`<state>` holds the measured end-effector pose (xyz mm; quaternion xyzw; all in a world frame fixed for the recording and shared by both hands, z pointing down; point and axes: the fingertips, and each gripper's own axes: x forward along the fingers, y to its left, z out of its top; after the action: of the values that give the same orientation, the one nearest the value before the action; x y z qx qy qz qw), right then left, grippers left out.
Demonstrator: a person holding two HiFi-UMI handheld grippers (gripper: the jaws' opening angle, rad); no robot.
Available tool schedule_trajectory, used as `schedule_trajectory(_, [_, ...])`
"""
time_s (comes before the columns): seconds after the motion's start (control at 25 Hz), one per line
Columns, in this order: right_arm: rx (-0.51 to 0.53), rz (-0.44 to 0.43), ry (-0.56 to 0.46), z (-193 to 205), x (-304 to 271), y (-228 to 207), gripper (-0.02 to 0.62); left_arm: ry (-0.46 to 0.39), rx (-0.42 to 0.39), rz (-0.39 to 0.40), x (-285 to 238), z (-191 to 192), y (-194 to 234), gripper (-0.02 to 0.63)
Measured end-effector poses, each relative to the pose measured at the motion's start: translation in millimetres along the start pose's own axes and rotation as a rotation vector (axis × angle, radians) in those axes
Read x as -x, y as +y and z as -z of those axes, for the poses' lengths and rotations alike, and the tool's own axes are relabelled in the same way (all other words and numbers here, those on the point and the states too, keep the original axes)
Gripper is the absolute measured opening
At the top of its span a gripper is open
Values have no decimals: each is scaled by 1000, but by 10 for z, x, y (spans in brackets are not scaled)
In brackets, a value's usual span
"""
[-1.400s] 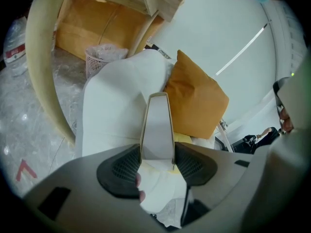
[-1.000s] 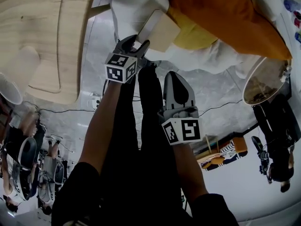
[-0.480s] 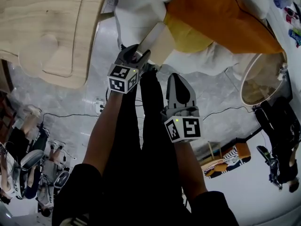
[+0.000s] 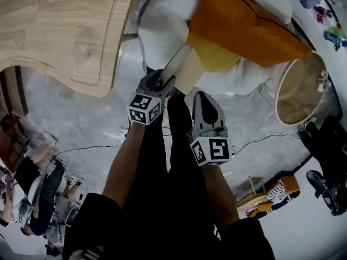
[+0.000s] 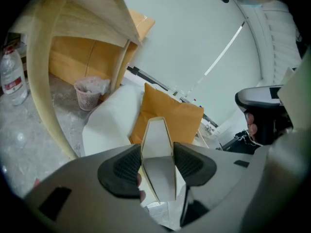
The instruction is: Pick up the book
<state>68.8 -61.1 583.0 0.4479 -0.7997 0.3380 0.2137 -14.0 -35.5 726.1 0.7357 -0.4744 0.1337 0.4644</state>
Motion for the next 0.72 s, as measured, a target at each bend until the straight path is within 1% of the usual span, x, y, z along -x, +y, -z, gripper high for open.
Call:
schedule_trajectory(0.32, [29, -14, -89, -514, 370, 131, 2, -42, -35, 5, 349, -423, -438, 221])
schedule_trajectory(0.72, [59, -17, -189, -1131, 1005, 297, 2, -92, -113, 12, 901, -948, -1078, 219])
